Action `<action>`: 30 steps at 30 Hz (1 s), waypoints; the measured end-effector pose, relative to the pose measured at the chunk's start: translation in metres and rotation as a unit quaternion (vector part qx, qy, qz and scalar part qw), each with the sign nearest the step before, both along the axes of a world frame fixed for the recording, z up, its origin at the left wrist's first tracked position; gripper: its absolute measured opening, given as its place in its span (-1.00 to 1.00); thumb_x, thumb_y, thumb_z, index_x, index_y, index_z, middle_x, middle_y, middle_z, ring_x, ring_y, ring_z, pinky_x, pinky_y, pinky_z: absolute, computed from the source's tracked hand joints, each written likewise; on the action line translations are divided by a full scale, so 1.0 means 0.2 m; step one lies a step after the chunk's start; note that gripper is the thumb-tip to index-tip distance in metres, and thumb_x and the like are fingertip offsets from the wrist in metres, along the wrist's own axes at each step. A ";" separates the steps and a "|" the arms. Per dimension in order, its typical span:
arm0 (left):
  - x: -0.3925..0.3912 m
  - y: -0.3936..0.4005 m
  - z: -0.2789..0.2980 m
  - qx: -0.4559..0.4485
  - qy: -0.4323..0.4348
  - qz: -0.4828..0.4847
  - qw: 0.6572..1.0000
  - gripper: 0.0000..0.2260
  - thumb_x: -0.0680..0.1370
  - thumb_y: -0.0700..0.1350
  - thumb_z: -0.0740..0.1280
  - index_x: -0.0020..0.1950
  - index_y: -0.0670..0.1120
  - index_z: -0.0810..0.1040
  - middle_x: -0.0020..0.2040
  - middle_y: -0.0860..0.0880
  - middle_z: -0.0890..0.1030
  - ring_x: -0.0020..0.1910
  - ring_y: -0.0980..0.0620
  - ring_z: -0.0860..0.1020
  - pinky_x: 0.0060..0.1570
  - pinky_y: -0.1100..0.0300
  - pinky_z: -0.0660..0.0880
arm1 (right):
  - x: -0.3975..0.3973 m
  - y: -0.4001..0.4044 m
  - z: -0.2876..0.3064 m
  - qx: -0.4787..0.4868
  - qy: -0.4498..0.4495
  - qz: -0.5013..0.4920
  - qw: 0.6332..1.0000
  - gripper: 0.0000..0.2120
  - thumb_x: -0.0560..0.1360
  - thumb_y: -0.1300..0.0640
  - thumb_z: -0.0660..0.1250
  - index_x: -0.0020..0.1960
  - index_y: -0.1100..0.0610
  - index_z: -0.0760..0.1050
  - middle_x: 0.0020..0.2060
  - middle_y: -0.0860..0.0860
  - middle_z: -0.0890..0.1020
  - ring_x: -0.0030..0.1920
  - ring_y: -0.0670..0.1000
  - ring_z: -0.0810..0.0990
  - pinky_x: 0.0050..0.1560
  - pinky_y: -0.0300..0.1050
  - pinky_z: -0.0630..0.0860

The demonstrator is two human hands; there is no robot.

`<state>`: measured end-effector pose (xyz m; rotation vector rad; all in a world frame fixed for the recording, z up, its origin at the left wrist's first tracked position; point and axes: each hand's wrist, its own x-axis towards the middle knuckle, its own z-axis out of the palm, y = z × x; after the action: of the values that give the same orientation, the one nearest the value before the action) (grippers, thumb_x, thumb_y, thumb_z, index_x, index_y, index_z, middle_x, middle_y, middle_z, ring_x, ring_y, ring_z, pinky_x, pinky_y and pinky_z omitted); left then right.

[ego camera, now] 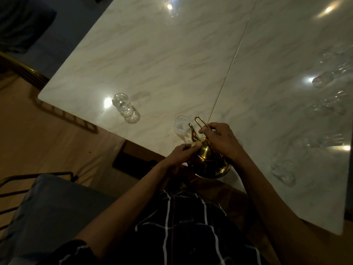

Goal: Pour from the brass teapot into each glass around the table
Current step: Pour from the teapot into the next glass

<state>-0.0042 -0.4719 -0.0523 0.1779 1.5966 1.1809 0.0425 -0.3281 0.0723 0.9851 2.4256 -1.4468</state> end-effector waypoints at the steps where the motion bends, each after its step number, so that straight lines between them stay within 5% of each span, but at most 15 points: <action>1: 0.00 0.00 0.00 0.000 -0.002 0.002 1.000 -0.49 0.65 0.22 0.28 0.37 -0.17 0.58 0.17 -0.04 0.66 0.04 0.11 0.65 -0.08 0.29 0.54 | 0.00 0.00 0.00 0.000 0.000 0.000 1.000 -0.82 0.57 0.05 0.28 -0.04 0.01 0.66 -0.11 -0.03 0.68 0.01 0.00 0.66 0.03 0.03 0.59; 8: 0.01 0.00 0.00 -0.002 0.004 -0.006 1.000 -0.51 0.67 0.19 0.26 0.35 -0.18 0.59 0.20 -0.08 0.67 0.02 0.11 0.64 -0.08 0.29 0.52 | 0.01 -0.01 0.00 -0.008 0.004 -0.007 1.000 -0.83 0.55 0.03 0.29 -0.10 -0.01 0.66 -0.20 -0.04 0.66 -0.07 -0.01 0.65 -0.10 -0.07 0.51; 15: 0.02 -0.01 0.01 0.001 -0.011 0.006 1.000 -0.52 0.66 0.19 0.28 0.35 -0.18 0.59 0.17 -0.09 0.67 0.04 0.06 0.65 0.02 0.20 0.59 | 0.02 -0.01 0.01 0.001 -0.002 -0.007 1.000 -0.81 0.56 0.02 0.29 -0.06 0.02 0.67 -0.14 -0.04 0.67 0.01 0.01 0.65 0.03 0.03 0.58; 20: 0.02 -0.02 0.02 0.004 -0.009 0.006 1.000 -0.54 0.67 0.19 0.27 0.33 -0.16 0.60 0.08 0.02 0.67 0.06 0.05 0.65 -0.12 0.33 0.52 | 0.02 -0.02 0.02 0.004 0.001 -0.003 1.000 -0.81 0.57 0.04 0.28 -0.06 0.02 0.66 -0.20 -0.06 0.65 -0.07 -0.02 0.63 -0.01 0.00 0.57; 25: 0.02 -0.02 0.02 0.003 -0.021 0.020 1.000 -0.49 0.64 0.22 0.30 0.37 -0.15 0.59 0.20 -0.06 0.68 0.10 0.04 0.66 -0.02 0.24 0.58 | 0.02 -0.03 0.02 0.003 0.005 -0.003 1.000 -0.82 0.56 0.04 0.28 -0.14 -0.09 0.63 -0.17 -0.03 0.68 -0.08 -0.02 0.64 -0.02 0.02 0.58; 30: 0.01 -0.01 0.01 0.001 -0.006 0.003 1.000 -0.51 0.66 0.21 0.27 0.37 -0.15 0.60 0.21 -0.08 0.67 0.02 0.14 0.65 -0.06 0.26 0.55 | 0.01 -0.03 0.02 -0.001 0.003 -0.008 1.000 -0.82 0.57 0.06 0.28 -0.06 0.02 0.67 -0.24 -0.08 0.64 -0.12 -0.05 0.62 -0.08 -0.07 0.54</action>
<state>-0.0023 -0.4739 -0.0494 0.1667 1.5863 1.1858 0.0440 -0.3334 0.0765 1.0042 2.4253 -1.4581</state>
